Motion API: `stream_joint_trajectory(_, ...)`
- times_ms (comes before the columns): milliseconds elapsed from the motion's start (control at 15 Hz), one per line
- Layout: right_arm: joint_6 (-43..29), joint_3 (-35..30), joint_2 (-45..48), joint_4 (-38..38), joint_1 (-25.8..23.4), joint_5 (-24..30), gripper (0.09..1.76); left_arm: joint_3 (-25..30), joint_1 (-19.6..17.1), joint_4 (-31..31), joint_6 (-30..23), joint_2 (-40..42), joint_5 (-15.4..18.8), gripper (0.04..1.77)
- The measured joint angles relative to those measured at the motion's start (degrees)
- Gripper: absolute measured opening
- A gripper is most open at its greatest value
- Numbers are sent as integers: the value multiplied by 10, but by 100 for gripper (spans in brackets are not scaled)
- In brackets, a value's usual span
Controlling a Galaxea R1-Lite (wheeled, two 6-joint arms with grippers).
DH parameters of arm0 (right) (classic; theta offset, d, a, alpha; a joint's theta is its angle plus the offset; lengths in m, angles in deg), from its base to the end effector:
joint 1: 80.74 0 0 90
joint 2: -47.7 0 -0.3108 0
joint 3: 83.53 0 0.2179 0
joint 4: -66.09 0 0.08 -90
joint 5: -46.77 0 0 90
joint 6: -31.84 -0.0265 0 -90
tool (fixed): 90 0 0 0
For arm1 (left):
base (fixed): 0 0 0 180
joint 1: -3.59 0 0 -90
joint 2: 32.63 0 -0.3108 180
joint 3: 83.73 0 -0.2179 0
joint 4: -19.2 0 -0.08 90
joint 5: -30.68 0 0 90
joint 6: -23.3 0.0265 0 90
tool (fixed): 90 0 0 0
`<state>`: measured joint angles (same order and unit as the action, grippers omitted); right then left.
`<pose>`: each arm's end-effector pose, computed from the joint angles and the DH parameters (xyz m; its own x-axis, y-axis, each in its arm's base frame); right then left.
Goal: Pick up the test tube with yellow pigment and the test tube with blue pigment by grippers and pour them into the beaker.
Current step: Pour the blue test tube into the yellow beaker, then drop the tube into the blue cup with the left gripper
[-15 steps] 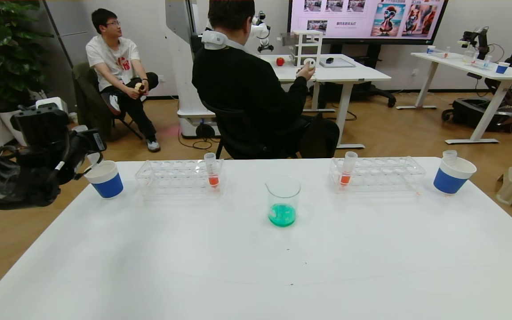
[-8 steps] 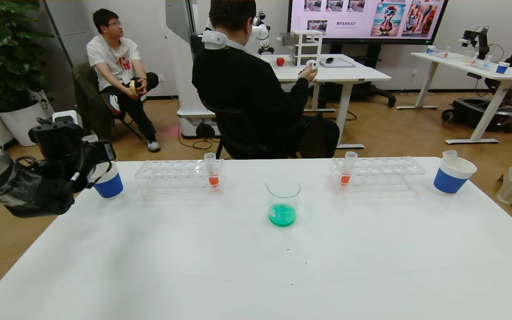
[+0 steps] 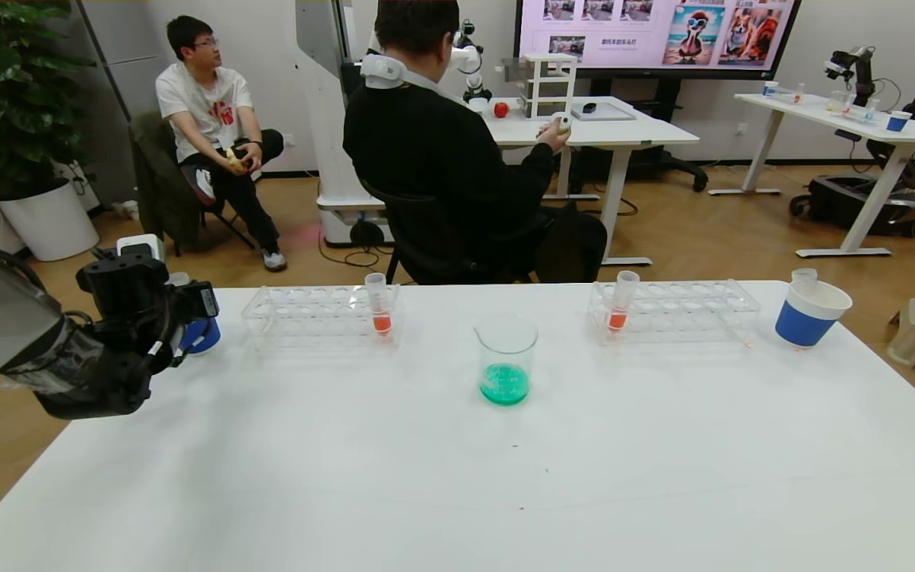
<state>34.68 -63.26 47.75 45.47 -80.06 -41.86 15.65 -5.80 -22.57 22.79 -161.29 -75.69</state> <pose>0.0000 0.0006 0.0748 0.9993 0.0358 -0.0052 -0.0360 0.9981 -0.0494 0.4375 0.0799 0.0691 0.8950 0.4337 -0.1048 -0.4339 0.9007 0.0219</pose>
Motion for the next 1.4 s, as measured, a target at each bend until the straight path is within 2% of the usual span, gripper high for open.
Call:
stream_joint_trajectory(267,0,0,0,0,0,0,174,16,0,-1,0,2,21,52)
stream_joint_trajectory(333,0,0,0,0,0,0,174,18,0,-2,0,3,22,68)
stream_joint_trajectory(400,0,0,0,0,0,0,174,19,0,-2,0,4,22,97)
stream_joint_trajectory(467,0,0,0,0,0,0,174,18,0,-3,0,6,21,136)
stream_joint_trajectory(533,0,0,0,0,0,0,174,17,1,-3,2,10,21,163)
stream_joint_trajectory(600,0,0,0,0,0,0,174,15,2,-3,6,15,20,175)
stream_joint_trajectory(800,0,0,0,0,0,0,174,6,22,-1,7,48,19,175)
stream_joint_trajectory(1133,0,0,0,0,0,0,174,7,145,23,5,117,17,175)
stream_joint_trajectory(1400,0,0,0,0,0,0,174,30,189,63,16,200,16,175)
